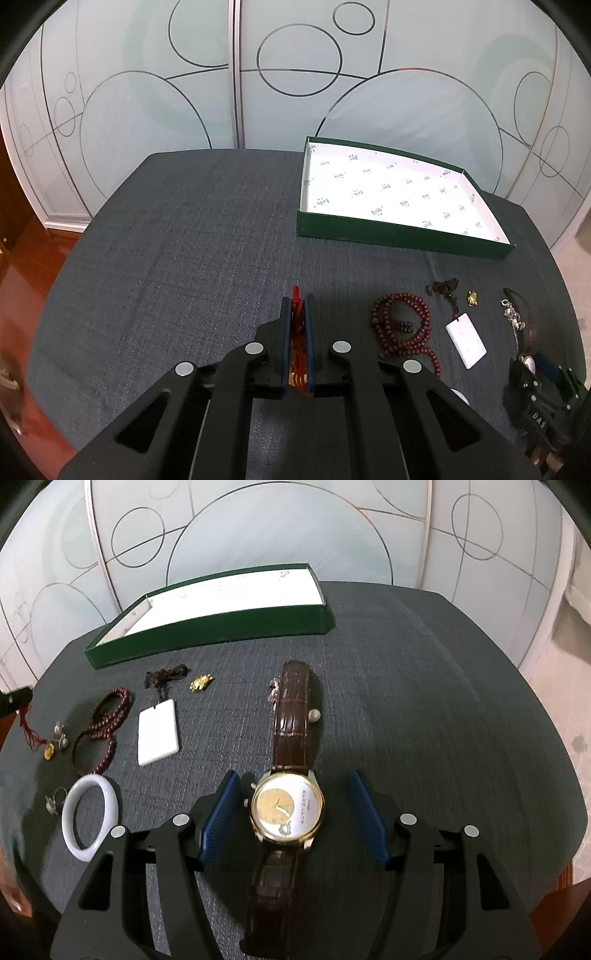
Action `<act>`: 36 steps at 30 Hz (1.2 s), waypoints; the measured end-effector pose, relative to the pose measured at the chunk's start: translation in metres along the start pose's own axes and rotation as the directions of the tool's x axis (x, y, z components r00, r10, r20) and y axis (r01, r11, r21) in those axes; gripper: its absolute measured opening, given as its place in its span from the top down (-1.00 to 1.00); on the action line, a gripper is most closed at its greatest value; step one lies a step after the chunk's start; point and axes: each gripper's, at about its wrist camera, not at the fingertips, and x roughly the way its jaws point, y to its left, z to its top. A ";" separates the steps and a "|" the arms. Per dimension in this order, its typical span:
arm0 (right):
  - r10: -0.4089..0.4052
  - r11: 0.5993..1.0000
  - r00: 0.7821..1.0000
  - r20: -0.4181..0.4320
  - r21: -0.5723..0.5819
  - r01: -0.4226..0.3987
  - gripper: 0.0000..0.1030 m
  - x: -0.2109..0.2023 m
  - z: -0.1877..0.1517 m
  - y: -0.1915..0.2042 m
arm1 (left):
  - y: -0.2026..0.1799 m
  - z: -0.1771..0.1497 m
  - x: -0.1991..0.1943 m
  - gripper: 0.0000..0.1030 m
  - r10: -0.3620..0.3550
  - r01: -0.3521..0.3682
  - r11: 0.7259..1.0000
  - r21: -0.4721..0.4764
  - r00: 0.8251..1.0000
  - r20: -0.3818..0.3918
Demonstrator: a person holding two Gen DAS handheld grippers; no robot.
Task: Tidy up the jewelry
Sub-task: 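Lift the red-cord pendant with the left tool while right lifts the watch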
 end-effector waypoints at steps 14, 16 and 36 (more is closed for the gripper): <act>0.035 0.999 0.999 0.003 0.022 -0.035 0.58 0.000 0.009 -0.006 | 0.001 -0.003 0.002 0.88 -0.002 0.002 1.000 -0.002 1.000 -0.006; 0.039 0.999 0.999 0.003 0.025 -0.039 0.58 -0.002 0.009 -0.006 | 0.001 -0.004 0.002 0.88 -0.002 0.002 1.000 -0.003 1.000 -0.006; 0.066 0.997 0.997 0.032 0.043 -0.067 0.63 -0.015 0.008 -0.007 | 0.000 -0.003 -0.005 0.88 -0.011 0.011 1.000 0.005 1.000 0.006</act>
